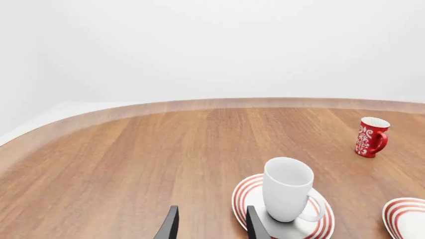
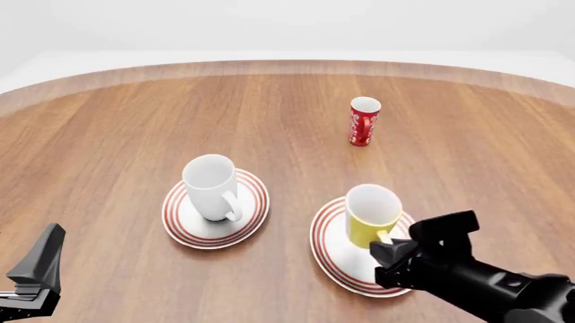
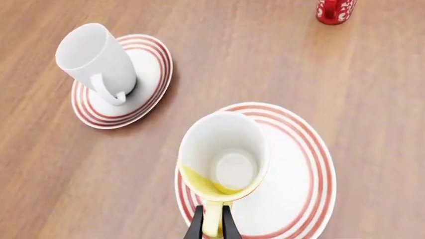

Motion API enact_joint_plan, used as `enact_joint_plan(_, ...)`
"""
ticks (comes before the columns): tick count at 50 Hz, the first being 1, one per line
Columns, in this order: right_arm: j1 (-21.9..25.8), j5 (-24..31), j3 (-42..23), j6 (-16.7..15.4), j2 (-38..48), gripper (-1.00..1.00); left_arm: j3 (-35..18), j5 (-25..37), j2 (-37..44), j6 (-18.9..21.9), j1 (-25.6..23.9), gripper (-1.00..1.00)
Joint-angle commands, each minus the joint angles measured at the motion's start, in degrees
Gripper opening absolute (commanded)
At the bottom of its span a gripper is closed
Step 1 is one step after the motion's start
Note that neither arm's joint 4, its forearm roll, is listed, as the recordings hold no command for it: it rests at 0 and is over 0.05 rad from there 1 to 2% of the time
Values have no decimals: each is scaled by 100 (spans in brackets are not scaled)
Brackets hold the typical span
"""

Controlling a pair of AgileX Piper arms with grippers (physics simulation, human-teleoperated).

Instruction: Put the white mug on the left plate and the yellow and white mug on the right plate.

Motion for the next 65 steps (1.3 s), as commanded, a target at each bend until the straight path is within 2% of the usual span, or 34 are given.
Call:
enact_joint_plan(1, -1, -192, -9, 94, 268, -100, 0, 0, 0, 0, 0, 100)
enact_joint_plan(22, -40, -434, 69, 211, 536, -100, 0, 0, 0, 0, 0, 100)
enact_joint_plan(52, -69, -470, 104, 320, 575, -100, 0, 0, 0, 0, 0, 100)
enact_joint_plan(53, -77, -463, 105, 319, 566, 100, 0, 0, 0, 0, 0, 100)
enact_joint_plan(65, -130, -403, 105, 298, 503, 100, 0, 0, 0, 0, 0, 100)
